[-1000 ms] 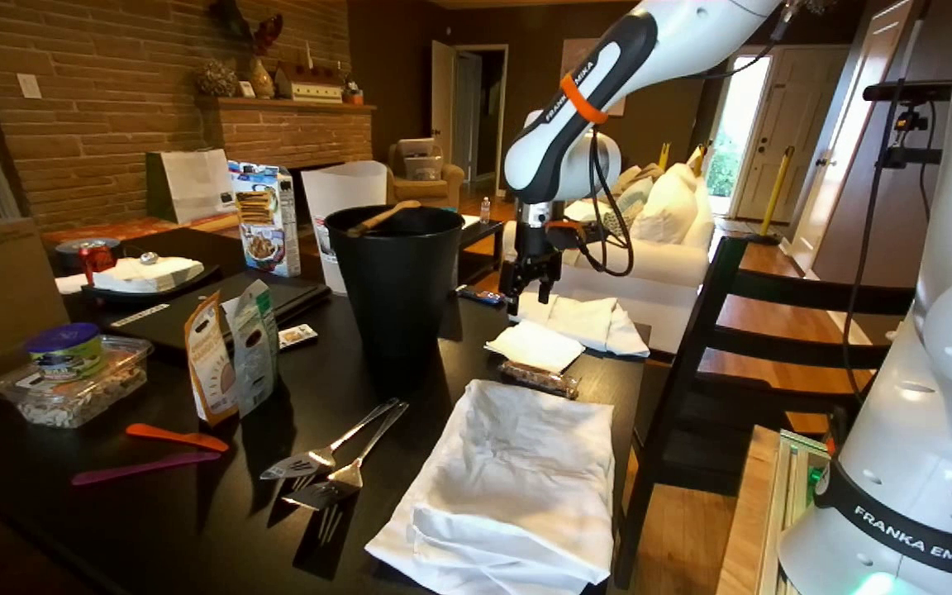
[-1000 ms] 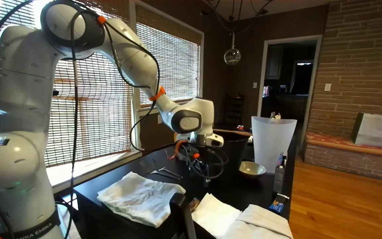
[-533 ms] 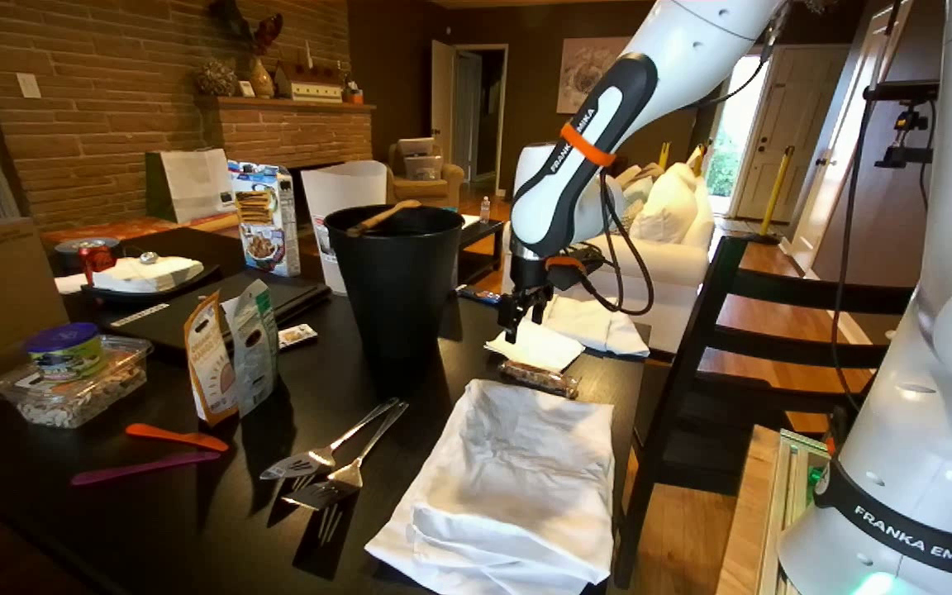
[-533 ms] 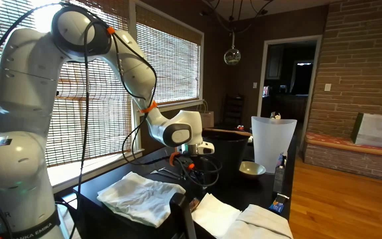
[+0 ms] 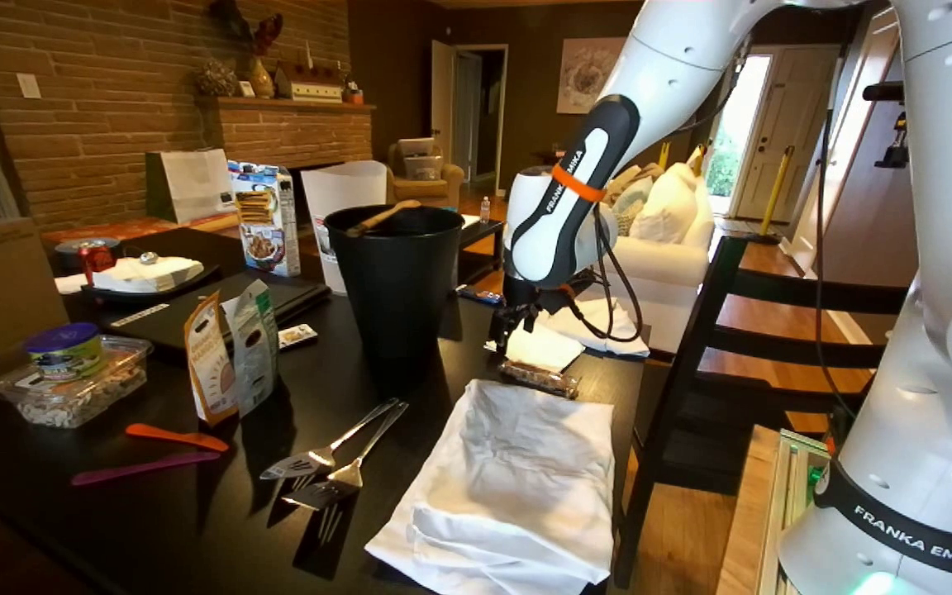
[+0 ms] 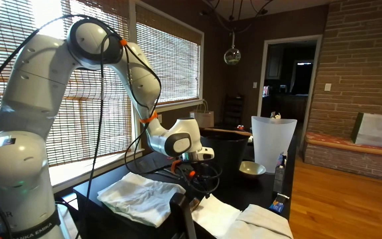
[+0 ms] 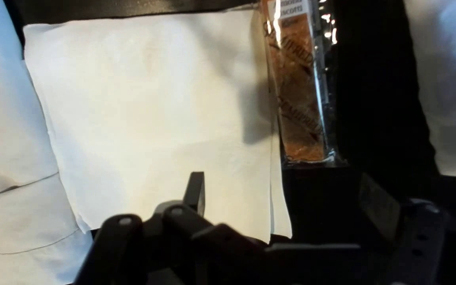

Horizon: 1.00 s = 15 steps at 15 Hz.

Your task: Put the wooden spoon and paper towel on the black bucket

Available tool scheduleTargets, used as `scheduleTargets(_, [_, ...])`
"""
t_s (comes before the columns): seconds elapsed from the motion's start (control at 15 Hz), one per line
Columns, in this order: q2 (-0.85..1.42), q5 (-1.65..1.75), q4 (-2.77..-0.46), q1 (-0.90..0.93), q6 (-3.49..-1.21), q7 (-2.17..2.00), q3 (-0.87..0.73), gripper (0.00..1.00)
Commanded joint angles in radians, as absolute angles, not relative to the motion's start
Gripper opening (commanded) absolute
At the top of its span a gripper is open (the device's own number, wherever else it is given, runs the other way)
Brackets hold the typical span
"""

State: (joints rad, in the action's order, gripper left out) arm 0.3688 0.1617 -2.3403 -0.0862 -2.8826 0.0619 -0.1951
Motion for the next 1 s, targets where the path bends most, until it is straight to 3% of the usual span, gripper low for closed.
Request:
scheduleTargets(0.0, [0.426,0.182,-2.299,-0.051,-2.933,-0.003,-0.230,1.00])
scheduleTargets(0.67, [0.535,0.182,-2.220,0.051,-2.976,-0.101,-0.297,1.00])
scheduleTargets(0.73, [0.545,0.180,-2.214,0.061,-2.975,-0.106,-0.304,0.75])
scheduleTargets(0.8, [0.554,0.181,-2.209,0.074,-2.975,-0.113,-0.314,0.74])
scheduleTargets(0.93, [0.568,0.182,-2.198,0.094,-2.974,-0.123,-0.331,0.59])
